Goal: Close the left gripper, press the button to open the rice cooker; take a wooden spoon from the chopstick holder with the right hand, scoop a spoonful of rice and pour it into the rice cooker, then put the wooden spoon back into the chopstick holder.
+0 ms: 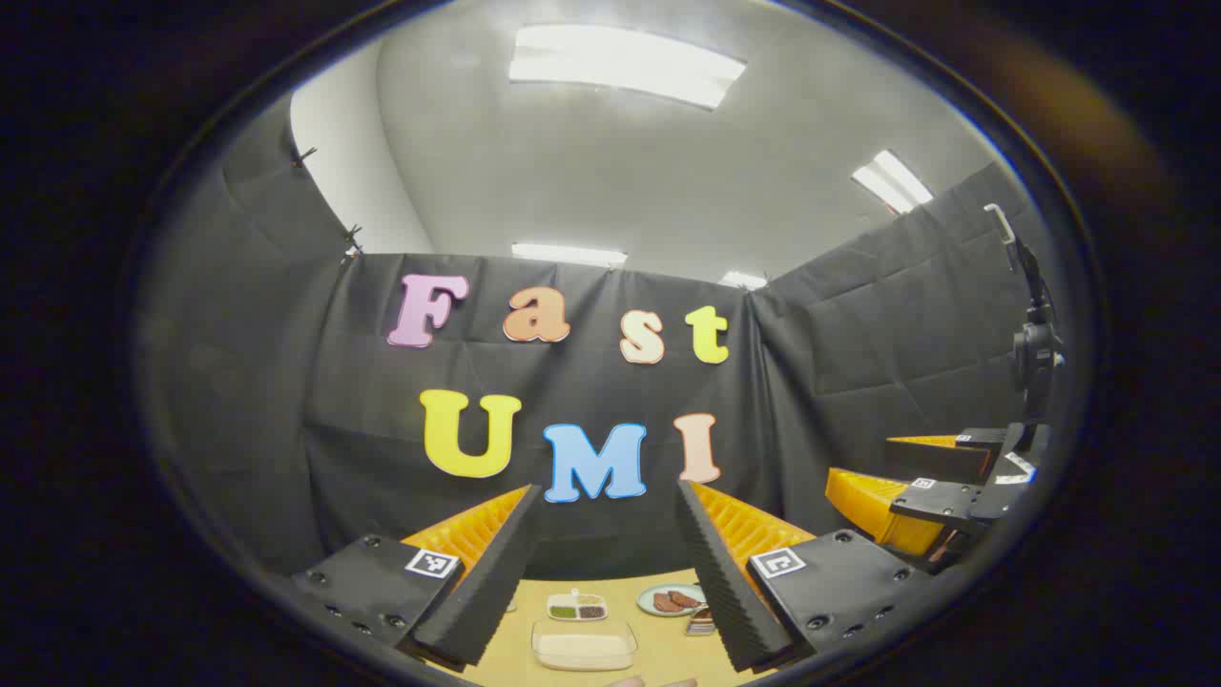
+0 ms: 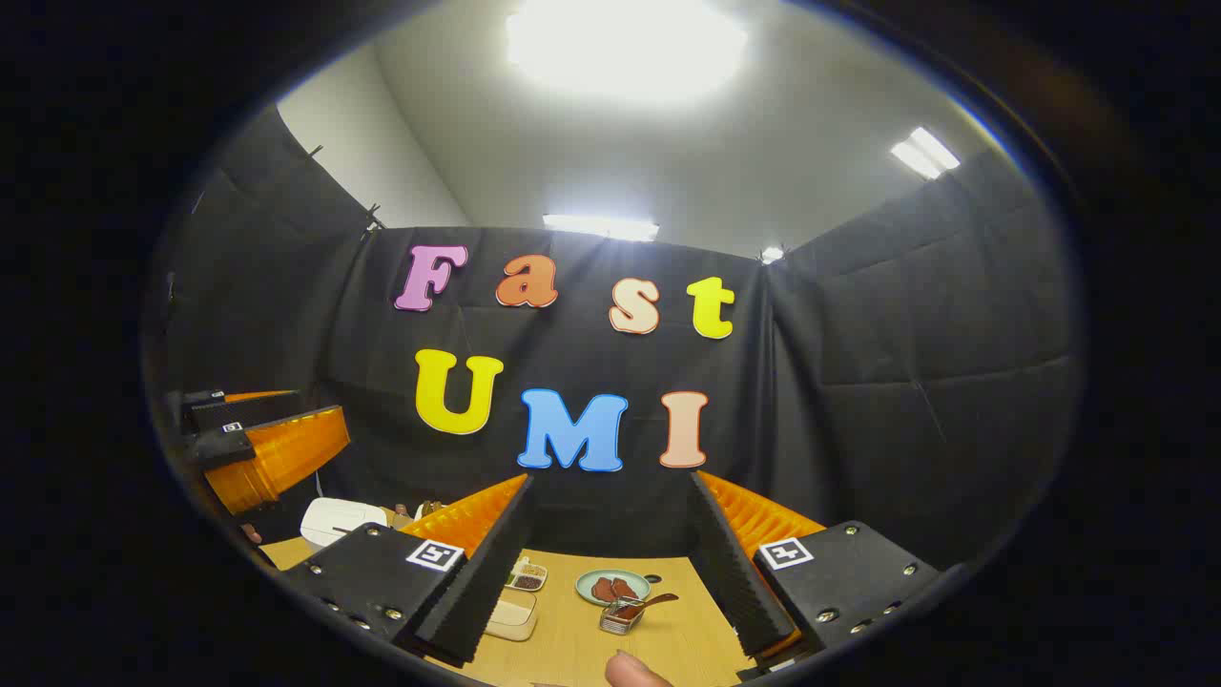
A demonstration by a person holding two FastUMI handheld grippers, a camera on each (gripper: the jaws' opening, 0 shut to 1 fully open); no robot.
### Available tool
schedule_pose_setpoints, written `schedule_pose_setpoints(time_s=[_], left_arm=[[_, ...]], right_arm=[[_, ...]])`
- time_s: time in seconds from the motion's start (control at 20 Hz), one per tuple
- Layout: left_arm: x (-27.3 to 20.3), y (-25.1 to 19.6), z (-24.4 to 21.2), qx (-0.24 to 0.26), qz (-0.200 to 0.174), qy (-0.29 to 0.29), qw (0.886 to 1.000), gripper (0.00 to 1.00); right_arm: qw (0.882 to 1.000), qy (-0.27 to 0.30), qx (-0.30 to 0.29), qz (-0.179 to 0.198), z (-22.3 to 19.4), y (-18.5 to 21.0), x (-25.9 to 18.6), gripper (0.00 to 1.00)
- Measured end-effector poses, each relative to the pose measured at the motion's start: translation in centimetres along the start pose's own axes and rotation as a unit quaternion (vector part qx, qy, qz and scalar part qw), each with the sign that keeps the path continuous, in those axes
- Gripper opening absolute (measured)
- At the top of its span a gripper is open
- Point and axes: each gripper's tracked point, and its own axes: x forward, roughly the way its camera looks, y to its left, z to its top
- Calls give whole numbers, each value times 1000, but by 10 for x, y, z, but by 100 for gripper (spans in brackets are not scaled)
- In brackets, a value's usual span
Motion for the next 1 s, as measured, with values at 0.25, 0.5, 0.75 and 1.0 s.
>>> schedule_pose_setpoints(time_s=[0.25, 0.5, 0.75, 1.0], left_arm=[[-2, 9, -1, 8, 19, 4, 1000, 91], [-4, 19, -2, 10, 40, 4, 999, 91], [-5, 20, -5, 19, 51, 8, 998, 91], [-4, 20, -10, 23, 63, 15, 998, 91]], right_arm=[[1000, 2, 9, 3, -3, -3, 7, 97], [1000, 5, 19, 9, -6, -4, 13, 97], [1000, 9, 14, 15, -11, -3, 15, 96], [999, 17, 18, 25, -23, -4, 18, 97]])
